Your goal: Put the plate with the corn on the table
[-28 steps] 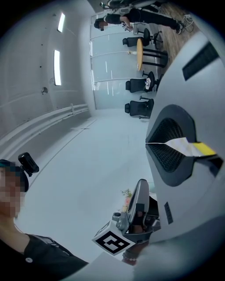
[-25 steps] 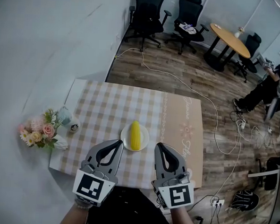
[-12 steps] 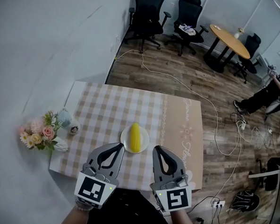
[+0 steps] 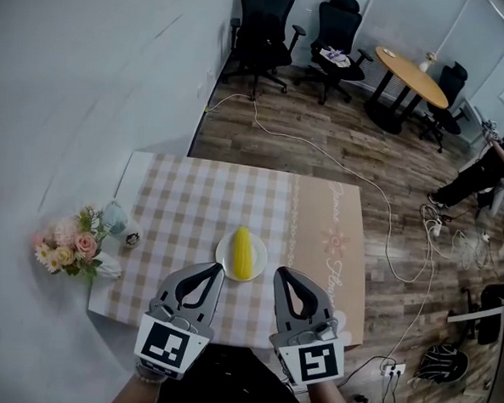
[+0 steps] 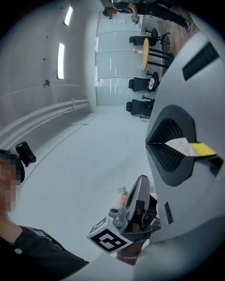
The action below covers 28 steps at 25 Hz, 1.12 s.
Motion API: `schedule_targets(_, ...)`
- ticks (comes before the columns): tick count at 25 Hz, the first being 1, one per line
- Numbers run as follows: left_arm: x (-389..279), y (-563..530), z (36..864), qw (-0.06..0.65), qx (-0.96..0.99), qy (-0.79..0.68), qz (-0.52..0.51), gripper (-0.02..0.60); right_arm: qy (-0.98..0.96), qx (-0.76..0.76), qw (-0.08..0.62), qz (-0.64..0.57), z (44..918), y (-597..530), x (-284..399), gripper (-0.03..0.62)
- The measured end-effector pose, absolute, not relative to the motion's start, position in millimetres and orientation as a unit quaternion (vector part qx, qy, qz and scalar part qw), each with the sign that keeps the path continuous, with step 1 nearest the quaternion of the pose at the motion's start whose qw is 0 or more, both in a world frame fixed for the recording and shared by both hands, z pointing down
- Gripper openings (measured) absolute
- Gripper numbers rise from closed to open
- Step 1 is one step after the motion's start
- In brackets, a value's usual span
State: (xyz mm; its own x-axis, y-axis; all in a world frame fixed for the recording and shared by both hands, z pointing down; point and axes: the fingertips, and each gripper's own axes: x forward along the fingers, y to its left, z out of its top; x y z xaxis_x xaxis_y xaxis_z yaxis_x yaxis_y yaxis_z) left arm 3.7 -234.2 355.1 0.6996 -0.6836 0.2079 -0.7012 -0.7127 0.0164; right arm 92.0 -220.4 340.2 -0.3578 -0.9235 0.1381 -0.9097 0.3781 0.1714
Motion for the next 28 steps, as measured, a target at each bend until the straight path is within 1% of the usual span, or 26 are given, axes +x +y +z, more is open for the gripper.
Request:
schedule_targets(4, 5.3, -235.5, 354.3, 0.055, 0.92, -0.377, 0.094, 0.012, -0.823, 0.556, 0.11, -0.035, 339.7, -222.1, 91.8, 0.04)
schedule_targets(7, 7.4, -237.2, 351.6, 0.04, 0.923, -0.371, 0.092, 0.012, -0.823, 0.555, 0.115, -0.038, 339.9, -222.5, 91.2, 0.04)
schedule_targets(11, 8.7, -236.9, 352.4, 0.054, 0.922, -0.373, 0.091, 0.012, -0.822, 0.556, 0.115, -0.04, 339.3, -224.1, 91.6, 0.04)
schedule_targets(28, 3.4, -239.0, 353.7, 0.063, 0.922, -0.371, 0.09, 0.012, -0.815, 0.565, 0.125, -0.036, 340.9, -222.0, 88.2, 0.04)
